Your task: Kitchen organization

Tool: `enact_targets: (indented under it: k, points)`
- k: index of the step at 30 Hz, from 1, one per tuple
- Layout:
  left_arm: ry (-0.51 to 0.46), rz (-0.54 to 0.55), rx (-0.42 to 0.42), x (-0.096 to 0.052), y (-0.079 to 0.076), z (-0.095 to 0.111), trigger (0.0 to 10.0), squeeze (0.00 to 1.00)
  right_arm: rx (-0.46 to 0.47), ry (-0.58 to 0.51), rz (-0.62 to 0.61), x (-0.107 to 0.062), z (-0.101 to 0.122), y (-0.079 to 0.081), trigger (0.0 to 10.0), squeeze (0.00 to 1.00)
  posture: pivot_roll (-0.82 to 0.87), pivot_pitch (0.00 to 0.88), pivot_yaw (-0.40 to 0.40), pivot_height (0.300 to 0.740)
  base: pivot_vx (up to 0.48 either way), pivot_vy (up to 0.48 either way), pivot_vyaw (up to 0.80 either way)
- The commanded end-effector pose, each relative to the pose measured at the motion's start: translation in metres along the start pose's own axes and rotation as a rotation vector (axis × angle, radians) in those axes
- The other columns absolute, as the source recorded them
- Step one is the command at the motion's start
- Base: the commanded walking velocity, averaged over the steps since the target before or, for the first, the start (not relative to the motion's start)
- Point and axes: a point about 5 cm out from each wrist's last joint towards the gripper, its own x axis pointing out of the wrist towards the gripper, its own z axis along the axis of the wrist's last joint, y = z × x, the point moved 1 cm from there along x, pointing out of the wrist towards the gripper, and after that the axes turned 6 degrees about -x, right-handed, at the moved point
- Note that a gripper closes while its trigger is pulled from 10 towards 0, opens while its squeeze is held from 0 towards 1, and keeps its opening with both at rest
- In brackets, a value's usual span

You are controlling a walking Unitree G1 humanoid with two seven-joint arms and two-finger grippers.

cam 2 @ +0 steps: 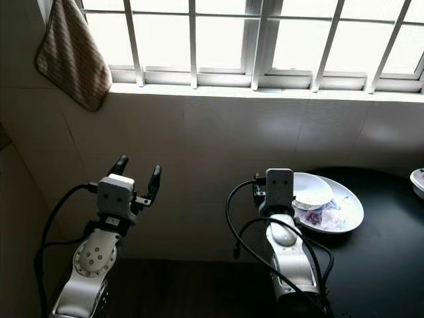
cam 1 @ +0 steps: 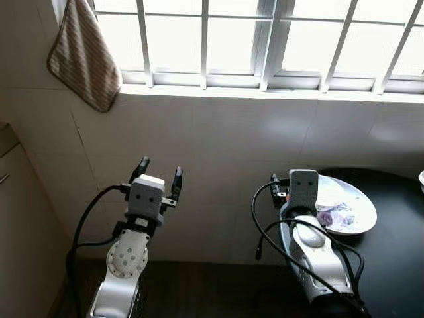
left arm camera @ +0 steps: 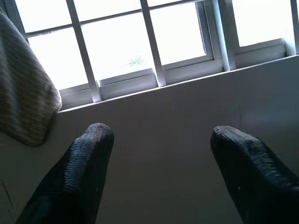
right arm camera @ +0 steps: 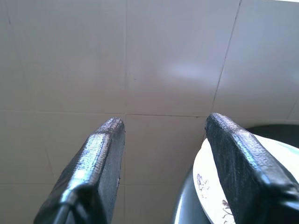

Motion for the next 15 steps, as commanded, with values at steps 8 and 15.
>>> enact_targets:
  k: [8, 15]
  points:
    - [0.017, 0.02, -0.013, 0.0011, 0.0041, -0.003, 10.0, 0.0, 0.02, 0.044, -0.029, 0.0067, -0.0037, -0.0049, 10.0, 0.0, 0.01, 0.0, -0.029, 0.736, 0.312, 0.0, 0.0]
    - [0.018, 0.017, -0.018, 0.0005, 0.0026, -0.0042, 10.0, 0.0, 0.046, 0.049, -0.037, 0.0062, -0.0058, -0.0057, 10.0, 0.0, 0.01, 0.0, -0.029, 0.736, 0.344, 0.0, -0.61]
